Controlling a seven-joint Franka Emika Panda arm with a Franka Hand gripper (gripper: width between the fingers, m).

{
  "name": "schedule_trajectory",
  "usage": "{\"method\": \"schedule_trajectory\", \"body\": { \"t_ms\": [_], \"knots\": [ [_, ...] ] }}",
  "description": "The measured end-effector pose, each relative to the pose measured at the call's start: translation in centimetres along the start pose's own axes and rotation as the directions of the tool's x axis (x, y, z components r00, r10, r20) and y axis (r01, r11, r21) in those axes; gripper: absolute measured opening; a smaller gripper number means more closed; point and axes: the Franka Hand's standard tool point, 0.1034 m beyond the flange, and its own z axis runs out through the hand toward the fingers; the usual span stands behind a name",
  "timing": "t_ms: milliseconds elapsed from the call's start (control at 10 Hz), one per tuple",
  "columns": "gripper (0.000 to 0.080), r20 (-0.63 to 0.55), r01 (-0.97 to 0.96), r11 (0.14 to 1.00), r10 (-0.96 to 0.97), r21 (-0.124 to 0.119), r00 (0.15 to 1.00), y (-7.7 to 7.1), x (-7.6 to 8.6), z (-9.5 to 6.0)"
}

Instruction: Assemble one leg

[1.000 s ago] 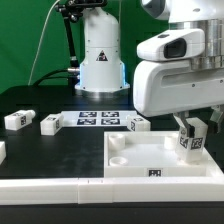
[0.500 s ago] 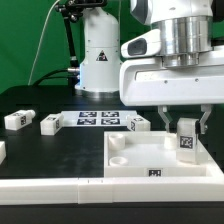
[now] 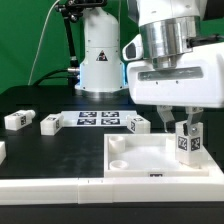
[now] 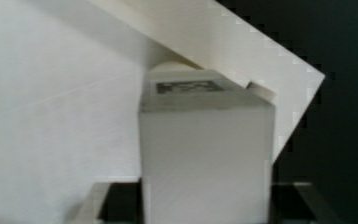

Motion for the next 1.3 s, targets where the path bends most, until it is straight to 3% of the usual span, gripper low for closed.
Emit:
{"method": "schedule_trajectory", "body": {
  "t_ms": [200, 300, 400, 500, 600, 700, 1000, 1300],
  "knots": [
    [0.0298, 0.008, -0.09, 0.996, 0.09, 0.004, 0.996, 0.0, -0.1, 0.0],
    [0.0391, 0.008, -0.052, 0.999, 0.052, 0.004, 0.999, 0.0, -0.1, 0.0],
    [0.0391, 0.007, -0.001, 1.0, 0.001, 0.004, 1.0, 0.0, 0.0, 0.0],
    [0.0582, 0.005, 0.064, 0.998, -0.064, 0.007, 0.998, -0.1, 0.2, 0.0],
    [0.0582, 0.006, 0.161, 0.987, -0.161, 0.005, 0.987, -0.3, 0.3, 0.0],
    [0.0639, 0.016, 0.29, 0.957, -0.29, -0.003, 0.957, -0.6, 0.1, 0.2],
    [0.0647, 0.04, 0.604, 0.797, -0.603, -0.011, 0.796, -1.4, -0.6, 0.5],
    [0.0649, 0.093, 0.835, 0.549, -0.83, -0.034, 0.55, -1.7, -0.7, 1.4]
  ]
}}
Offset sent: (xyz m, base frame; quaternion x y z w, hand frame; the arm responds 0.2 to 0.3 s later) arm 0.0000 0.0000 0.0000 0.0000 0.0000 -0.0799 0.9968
